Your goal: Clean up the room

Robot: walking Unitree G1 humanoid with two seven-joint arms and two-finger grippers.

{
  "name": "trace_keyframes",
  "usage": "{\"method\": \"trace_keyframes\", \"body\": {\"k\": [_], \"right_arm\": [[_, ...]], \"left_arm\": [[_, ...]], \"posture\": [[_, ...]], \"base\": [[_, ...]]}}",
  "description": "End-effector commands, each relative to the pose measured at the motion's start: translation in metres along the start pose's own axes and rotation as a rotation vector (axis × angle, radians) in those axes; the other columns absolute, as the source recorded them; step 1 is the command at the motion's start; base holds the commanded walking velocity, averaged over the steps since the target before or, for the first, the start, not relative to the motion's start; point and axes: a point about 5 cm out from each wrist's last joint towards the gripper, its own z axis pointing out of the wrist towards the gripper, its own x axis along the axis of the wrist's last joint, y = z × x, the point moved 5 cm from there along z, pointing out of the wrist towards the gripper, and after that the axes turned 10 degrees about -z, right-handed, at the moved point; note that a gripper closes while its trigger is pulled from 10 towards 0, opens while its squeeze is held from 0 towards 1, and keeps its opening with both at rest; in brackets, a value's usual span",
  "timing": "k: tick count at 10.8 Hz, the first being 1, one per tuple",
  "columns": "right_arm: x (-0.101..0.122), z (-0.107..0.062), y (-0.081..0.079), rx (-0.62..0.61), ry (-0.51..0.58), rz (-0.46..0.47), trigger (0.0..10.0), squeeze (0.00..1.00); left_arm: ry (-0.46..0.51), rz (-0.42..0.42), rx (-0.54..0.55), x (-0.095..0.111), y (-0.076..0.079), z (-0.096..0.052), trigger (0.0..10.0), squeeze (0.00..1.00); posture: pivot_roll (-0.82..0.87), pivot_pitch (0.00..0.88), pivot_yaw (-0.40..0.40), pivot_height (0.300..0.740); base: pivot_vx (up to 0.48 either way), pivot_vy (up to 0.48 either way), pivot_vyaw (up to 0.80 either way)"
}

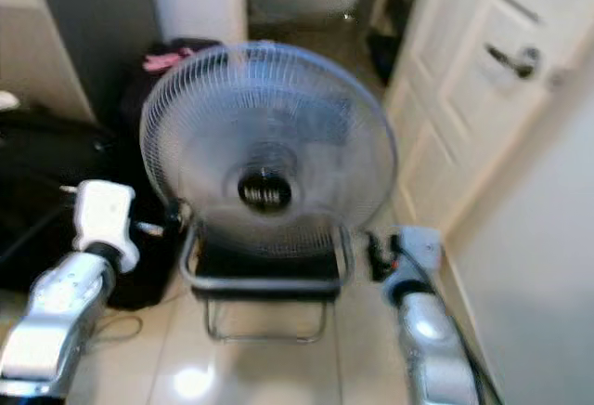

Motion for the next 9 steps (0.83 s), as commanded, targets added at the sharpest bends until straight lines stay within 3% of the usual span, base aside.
{"method": "trace_keyframes", "body": {"k": [1, 9], "right_arm": [[0.0111, 0.0024, -0.0081, 0.020, 0.036, -0.016, 10.0, 0.00], [0.0104, 0.0034, -0.0088, 0.026, 0.029, -0.018, 10.0, 0.00]], "left_arm": [[0.005, 0.010, 0.031, 0.0008, -0.0103, -0.0028, 10.0, 0.00], [0.005, 0.024, 0.030, 0.0003, -0.0111, -0.0041, 10.0, 0.00]], "posture": [[-0.04, 0.000, -0.051, 0.740], [-0.04, 0.000, -0.051, 0.740]], "base": [[0.000, 0.000, 0.00], [0.000, 0.000, 0.00]]}}
